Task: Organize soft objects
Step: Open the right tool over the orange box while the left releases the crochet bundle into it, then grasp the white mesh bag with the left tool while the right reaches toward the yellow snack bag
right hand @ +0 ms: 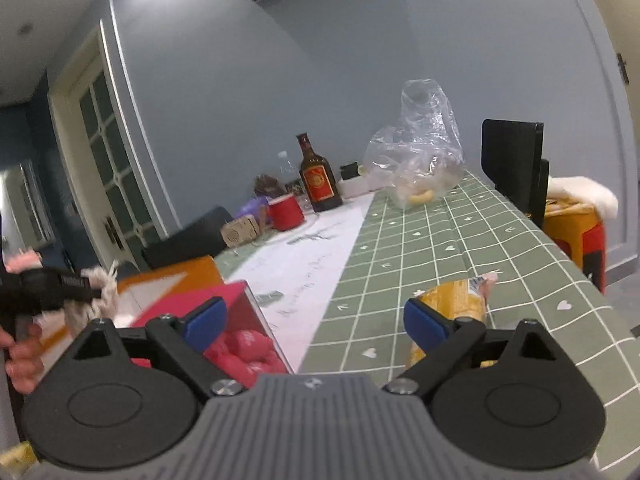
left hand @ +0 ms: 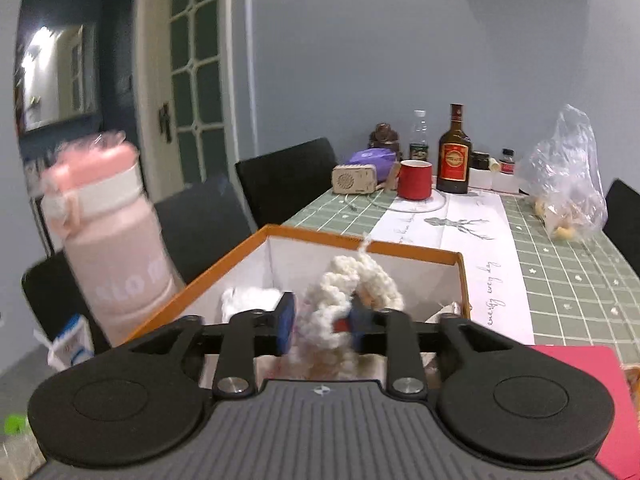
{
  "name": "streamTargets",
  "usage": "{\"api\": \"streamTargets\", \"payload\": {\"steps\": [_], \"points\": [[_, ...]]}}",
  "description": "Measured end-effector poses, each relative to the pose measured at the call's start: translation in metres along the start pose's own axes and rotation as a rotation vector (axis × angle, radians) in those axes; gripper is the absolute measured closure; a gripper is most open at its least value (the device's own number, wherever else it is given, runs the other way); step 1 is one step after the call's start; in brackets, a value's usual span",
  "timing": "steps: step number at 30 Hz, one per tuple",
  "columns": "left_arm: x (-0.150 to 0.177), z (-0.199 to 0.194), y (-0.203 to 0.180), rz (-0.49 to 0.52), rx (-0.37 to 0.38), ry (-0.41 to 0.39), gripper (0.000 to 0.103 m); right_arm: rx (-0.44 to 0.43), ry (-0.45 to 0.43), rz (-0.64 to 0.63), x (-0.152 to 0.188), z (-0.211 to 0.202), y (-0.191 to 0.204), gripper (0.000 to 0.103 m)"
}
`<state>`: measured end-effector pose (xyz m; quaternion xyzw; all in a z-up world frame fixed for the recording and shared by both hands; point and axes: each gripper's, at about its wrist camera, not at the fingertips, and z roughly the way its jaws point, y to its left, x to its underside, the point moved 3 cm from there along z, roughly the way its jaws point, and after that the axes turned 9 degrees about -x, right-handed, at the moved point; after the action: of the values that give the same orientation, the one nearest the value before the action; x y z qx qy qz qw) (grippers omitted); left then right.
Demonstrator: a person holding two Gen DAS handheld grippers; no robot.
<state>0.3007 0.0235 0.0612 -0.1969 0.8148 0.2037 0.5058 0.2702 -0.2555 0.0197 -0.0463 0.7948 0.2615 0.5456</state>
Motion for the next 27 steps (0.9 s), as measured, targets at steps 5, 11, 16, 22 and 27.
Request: {"api": "streamTargets", "payload": {"steps": [5, 11, 16, 22, 27], "points": [[-0.002, -0.018, 0.002, -0.022, -0.002, -0.141, 0.009, 0.074, 0.012, -0.083, 0.004, 0.005, 0.004, 0.009], [-0.007, -0.036, 0.007, -0.063, 0.020, -0.121, 0.009, 0.110, 0.005, -0.059, 0.001, 0.004, -0.005, 0.009], [-0.010, -0.065, 0.009, -0.073, 0.037, -0.097, 0.009, 0.160, -0.024, -0.012, -0.004, -0.006, -0.012, 0.008], [-0.003, -0.091, 0.010, -0.187, 0.115, -0.038, 0.009, 0.186, -0.059, 0.016, -0.009, -0.019, -0.018, 0.006], [0.018, -0.106, -0.002, -0.211, 0.203, -0.010, 0.009, 0.213, -0.079, 0.012, -0.013, -0.028, -0.022, 0.005]]}}
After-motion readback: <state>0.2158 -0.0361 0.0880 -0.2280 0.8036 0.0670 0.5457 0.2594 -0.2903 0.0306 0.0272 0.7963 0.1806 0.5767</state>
